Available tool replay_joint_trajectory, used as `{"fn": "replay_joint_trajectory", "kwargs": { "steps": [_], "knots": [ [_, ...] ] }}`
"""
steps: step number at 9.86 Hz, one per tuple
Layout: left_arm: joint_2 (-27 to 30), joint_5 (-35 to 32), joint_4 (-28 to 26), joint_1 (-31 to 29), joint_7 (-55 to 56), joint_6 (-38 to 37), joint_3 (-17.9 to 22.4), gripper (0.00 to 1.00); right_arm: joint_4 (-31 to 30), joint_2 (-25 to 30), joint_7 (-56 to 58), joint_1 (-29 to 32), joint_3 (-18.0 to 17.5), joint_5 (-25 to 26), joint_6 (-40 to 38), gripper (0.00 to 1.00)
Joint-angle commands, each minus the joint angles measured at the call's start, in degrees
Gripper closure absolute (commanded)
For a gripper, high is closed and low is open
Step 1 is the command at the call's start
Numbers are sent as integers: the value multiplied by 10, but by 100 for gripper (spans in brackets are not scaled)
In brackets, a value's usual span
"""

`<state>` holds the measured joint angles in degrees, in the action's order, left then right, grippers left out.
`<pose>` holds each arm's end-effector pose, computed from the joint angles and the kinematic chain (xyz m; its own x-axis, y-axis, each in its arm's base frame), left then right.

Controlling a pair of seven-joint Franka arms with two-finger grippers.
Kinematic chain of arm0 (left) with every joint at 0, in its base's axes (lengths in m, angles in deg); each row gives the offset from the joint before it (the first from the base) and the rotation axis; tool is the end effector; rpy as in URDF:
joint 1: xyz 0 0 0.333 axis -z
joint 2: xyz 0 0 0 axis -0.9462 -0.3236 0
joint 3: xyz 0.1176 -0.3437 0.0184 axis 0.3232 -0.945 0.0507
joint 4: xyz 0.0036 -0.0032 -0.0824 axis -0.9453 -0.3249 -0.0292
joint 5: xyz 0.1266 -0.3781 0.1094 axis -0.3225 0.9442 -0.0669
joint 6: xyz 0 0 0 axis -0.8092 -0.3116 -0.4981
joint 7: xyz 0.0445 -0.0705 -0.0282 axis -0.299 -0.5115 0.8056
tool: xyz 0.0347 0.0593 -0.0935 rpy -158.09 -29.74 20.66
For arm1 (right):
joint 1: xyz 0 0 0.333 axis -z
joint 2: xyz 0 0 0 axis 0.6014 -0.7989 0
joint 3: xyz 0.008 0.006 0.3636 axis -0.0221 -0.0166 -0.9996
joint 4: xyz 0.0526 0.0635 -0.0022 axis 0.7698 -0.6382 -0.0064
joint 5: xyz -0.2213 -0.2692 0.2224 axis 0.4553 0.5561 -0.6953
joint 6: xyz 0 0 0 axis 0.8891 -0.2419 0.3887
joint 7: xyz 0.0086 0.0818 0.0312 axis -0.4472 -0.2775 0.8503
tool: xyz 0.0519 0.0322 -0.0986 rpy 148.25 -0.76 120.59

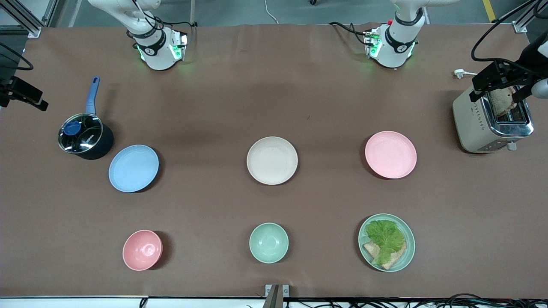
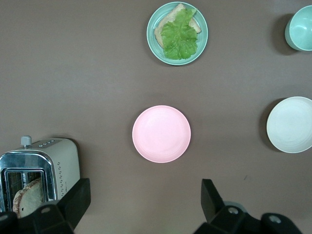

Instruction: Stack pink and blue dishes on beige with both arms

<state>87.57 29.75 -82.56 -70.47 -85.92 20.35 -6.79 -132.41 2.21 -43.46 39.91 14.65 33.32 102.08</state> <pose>0.5581 -0.0599 0.7302 0.9979 -0.0384 0.0518 -0.0399 -0.9988 0.0281 0.5586 -0.0415 0.7031 0.9931 -0.1172 -0.0099 -0.1172 -0.9931 0.0014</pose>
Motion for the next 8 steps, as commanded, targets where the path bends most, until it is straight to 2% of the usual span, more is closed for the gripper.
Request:
{"fn": "replay_joint_trajectory", "kwargs": {
  "steps": [1,5,7,8],
  "knots": [
    [6,8,-24,-8,-13,-5,-6,0,2,1,-4,-1,0,3,-5,0],
    [-10,19,-26,-8,-12,-4,4,0,2,1,-4,0,0,3,-5,0],
    [-32,20,-54,-9,-15,24,17,2,3,-4,7,6,2,3,1,0],
    [-48,21,-82,-9,-59,58,25,2,2,-20,29,14,4,-1,5,0]
  ]
}}
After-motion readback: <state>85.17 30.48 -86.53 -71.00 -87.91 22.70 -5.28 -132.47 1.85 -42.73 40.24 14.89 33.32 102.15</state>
